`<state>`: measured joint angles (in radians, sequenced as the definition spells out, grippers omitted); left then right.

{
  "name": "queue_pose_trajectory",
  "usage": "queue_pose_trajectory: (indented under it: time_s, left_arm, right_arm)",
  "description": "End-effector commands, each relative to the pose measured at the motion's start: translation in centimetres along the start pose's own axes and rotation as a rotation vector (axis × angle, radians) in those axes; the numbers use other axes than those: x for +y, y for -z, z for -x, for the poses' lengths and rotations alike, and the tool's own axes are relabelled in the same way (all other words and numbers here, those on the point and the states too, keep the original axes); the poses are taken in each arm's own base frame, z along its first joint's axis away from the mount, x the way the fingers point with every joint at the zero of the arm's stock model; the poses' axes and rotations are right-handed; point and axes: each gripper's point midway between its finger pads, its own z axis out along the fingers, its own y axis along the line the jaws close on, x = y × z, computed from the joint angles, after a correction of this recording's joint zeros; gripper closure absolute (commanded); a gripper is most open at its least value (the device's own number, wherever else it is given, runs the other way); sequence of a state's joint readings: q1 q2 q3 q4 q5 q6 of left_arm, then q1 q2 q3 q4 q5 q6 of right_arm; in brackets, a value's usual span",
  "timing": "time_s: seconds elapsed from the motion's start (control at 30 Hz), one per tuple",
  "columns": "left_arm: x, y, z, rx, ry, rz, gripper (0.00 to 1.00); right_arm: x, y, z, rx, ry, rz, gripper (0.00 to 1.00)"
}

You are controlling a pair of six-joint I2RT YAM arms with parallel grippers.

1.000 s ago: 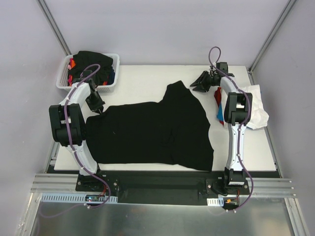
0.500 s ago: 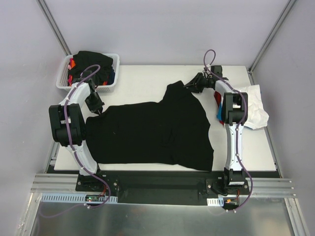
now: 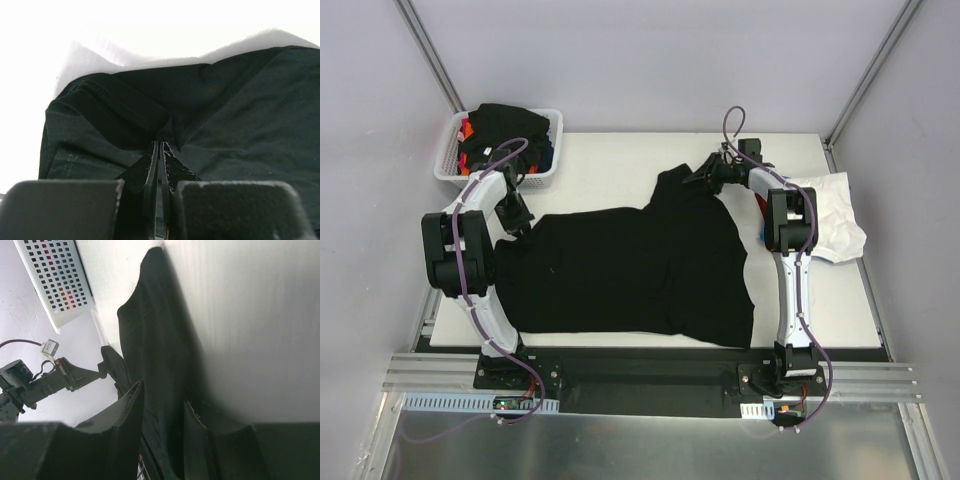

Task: Fold and stack the t-shirts

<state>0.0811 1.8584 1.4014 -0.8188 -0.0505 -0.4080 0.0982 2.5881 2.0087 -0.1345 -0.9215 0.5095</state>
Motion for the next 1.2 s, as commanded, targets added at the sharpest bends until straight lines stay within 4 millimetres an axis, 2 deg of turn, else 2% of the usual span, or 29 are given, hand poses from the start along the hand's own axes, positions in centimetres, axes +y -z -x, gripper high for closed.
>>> queue_pose_trajectory:
  time_s: [0.0,0.07,0.2,0.4,0.43,0.5,0.53,0.57,0.67,0.73,0.77,0.8,0.9,0.93,1.1,1.17]
  left_arm:
    - [0.3,1.8,-0.3,-0.031,-0.006,0.012,1.0]
    - [0.3,1.8,-0.4,-0.033,-0.007,0.014,1.0]
    - [0.3,2.0,-0.4,-0.037,-0.013,0.013,1.0]
    - [-0.4,2.6,-0.3,-0.039,-0.009,-0.006,1.0]
    - [-0.6,2.8,-0.1,-0.043,-0.009,-0.012,1.0]
    - [-0.7,3.4,-0.4,-0.043,-0.006,-0.026,1.0]
    - [-0.8,3.5,-0.6,-0.041,-0.005,-0.03,1.0]
    - [-1.0,3.9,-0.7,-0.042,0.003,-0.045,1.0]
    - [-1.4,4.4,-1.3,-0.044,0.003,-0.066,1.0]
    - [-1.8,4.9,-1.2,-0.056,-0.007,-0.076,1.0]
    - [-2.1,5.1,-1.1,-0.062,-0.011,-0.085,1.0]
    - [-2.4,5.4,-1.0,-0.07,-0.012,-0.093,1.0]
    - [-3.0,6.1,-0.7,-0.088,-0.016,-0.112,1.0]
    - [-3.1,6.3,-0.6,-0.094,-0.019,-0.118,1.0]
    - [-3.0,6.6,-0.6,-0.101,-0.03,-0.121,1.0]
    - [-2.9,6.6,-0.8,-0.101,-0.033,-0.121,1.0]
  right_arm:
    - [-0.7,0.0,0.4,-0.022,0.004,-0.026,0.66]
    - [-0.6,-0.2,0.6,-0.027,-0.002,-0.024,0.69]
    - [-0.4,-0.4,1.3,-0.047,0.004,-0.016,0.99]
    - [1.6,0.4,1.7,-0.057,0.025,0.011,0.99]
    - [2.7,0.9,1.8,-0.064,0.038,0.022,0.99]
    - [3.6,1.4,1.6,-0.059,0.042,0.033,0.99]
    - [5.0,2.1,1.5,-0.066,0.062,0.046,0.99]
    - [5.6,2.4,1.3,-0.064,0.068,0.053,0.99]
    - [7.6,3.5,0.1,-0.056,0.085,0.07,0.99]
    - [7.8,3.4,-1.7,-0.017,0.076,0.072,0.99]
    - [9.1,3.9,-2.3,-0.016,0.099,0.081,0.99]
    - [8.4,3.6,-3.6,0.008,0.094,0.066,0.99]
    - [9.4,4.2,-5.2,0.031,0.105,0.064,0.99]
    - [8.9,4.3,-5.9,0.045,0.093,0.054,0.99]
    - [10.7,5.9,-7.9,0.079,0.134,0.043,0.99]
    - [10.7,6.5,-9.2,0.104,0.136,0.022,0.99]
